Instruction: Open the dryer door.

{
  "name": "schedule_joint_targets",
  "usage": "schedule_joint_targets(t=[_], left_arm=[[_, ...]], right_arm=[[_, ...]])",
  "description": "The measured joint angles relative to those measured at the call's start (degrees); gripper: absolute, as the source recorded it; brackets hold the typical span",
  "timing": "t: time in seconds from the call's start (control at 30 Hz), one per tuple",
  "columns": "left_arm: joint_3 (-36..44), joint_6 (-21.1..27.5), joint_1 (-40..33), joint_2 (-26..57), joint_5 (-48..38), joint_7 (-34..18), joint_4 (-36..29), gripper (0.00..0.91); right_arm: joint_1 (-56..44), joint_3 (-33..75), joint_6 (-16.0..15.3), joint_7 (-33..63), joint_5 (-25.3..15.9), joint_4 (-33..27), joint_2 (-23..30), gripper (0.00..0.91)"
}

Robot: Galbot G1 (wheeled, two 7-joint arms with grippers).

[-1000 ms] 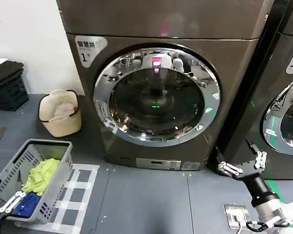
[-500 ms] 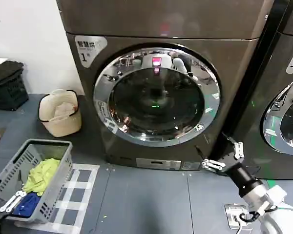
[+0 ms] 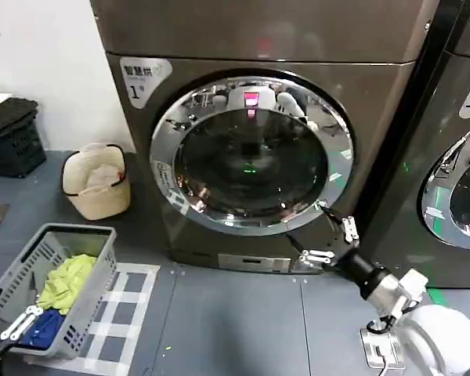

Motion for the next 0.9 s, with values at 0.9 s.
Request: schedule_joint_targets(t=[0.9], left_arm=[[1.6, 0.0, 0.2, -1.1, 2.3, 0.0, -0.7, 0.907]], right_arm=[[23.8, -21.3, -2.1, 5.2, 5.6, -9.2, 1.5, 0.907]])
